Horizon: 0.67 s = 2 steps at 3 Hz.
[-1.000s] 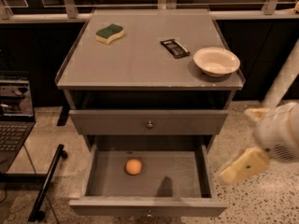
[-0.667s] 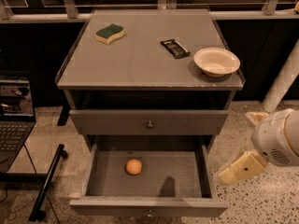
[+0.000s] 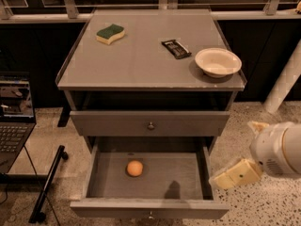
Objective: Pick orange from middle drawer and place on counter
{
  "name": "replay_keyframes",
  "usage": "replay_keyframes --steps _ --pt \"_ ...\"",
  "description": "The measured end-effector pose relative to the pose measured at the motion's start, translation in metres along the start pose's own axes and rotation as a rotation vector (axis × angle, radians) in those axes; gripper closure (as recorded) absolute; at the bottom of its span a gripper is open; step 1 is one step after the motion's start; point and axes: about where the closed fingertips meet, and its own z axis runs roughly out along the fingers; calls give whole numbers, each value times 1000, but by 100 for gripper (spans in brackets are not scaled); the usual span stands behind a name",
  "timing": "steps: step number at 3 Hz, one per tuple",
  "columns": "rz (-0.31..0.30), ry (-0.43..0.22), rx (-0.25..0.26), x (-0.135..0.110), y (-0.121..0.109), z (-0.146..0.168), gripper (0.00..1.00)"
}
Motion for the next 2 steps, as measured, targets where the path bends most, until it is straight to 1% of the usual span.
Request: replay_keyframes --steps 1,2 --pt "207 -44 -42 40 31 59 0" --pt "302 -110 -64 53 41 114 0"
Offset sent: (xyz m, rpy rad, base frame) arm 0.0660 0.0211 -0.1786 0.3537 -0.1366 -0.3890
